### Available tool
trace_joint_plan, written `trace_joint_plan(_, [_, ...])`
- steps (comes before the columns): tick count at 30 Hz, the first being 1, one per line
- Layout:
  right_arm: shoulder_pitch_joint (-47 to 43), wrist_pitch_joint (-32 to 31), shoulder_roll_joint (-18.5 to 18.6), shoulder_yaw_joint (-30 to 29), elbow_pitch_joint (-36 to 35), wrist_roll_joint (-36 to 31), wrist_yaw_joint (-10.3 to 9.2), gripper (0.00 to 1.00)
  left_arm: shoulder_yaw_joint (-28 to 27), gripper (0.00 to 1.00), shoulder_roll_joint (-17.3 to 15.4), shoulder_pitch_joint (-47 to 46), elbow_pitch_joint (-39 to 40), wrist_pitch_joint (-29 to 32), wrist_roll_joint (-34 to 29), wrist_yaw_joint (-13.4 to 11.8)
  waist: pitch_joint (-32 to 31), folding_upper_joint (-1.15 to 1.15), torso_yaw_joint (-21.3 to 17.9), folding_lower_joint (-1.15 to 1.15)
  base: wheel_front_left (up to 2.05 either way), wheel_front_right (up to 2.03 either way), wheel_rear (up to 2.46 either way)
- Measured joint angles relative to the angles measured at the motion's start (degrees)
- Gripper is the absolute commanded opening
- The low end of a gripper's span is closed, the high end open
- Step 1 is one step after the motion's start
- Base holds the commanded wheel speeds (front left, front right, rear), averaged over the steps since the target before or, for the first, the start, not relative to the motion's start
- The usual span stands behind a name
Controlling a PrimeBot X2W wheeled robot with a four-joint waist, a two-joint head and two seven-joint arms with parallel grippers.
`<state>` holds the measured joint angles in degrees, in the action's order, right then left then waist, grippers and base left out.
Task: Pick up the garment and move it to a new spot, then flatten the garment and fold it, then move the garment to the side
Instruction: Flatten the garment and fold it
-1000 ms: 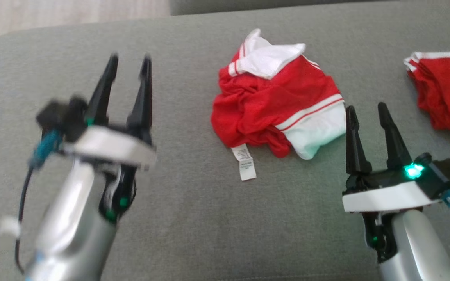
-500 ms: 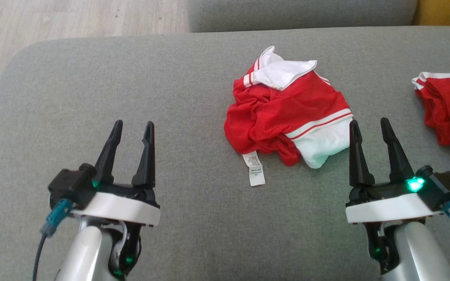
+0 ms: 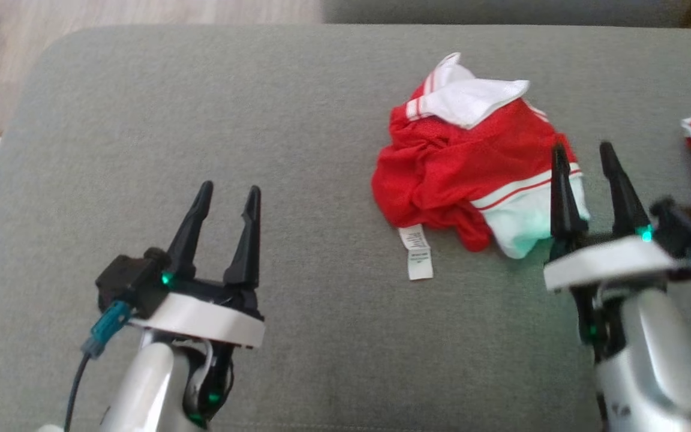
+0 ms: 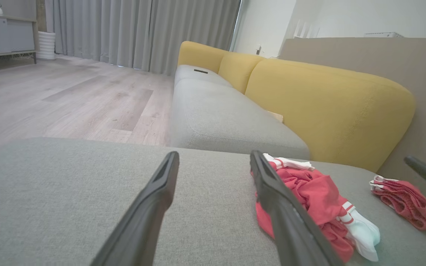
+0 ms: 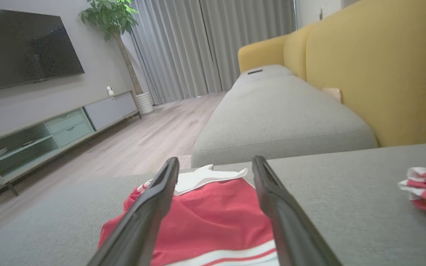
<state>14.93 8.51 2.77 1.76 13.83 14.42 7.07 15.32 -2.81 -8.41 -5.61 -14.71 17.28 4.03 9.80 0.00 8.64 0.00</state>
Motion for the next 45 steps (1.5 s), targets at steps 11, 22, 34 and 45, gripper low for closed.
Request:
trace_joint_plan(11, [22.5,-12.7,0.2,-14.3,23.5,-1.2,-0.01,1.0,3.7,1.0,0.2,-2.8,0.2,0.0,3.4,-2.0,5.3,0.0,6.5,0.0,0.0,0.0,0.0])
trace_joint_plan(22, [31.8,-18.5,1.3,-22.1,37.1,-8.7,-0.01,1.0,5.5,1.0,0.2,-4.1,0.6,0.0,5.1,-2.6,8.5,0.0,10.2,0.0,0.0,0.0,0.0])
trace_joint_plan(34, [34.2,-10.6,2.1,-16.8,39.6,-8.2,0.0,0.0,6.2,1.0,0.3,-4.2,-0.1,0.0,5.4,-3.0,6.9,0.0,9.5,0.0,0.0,0.0,0.0])
trace_joint_plan(45, [41.5,-3.1,11.3,-16.8,39.1,-8.5,-0.01,0.0,6.4,1.0,0.3,-2.9,-1.1,0.0,5.7,-3.0,1.4,0.0,9.6,0.0,0.0,0.0,0.0])
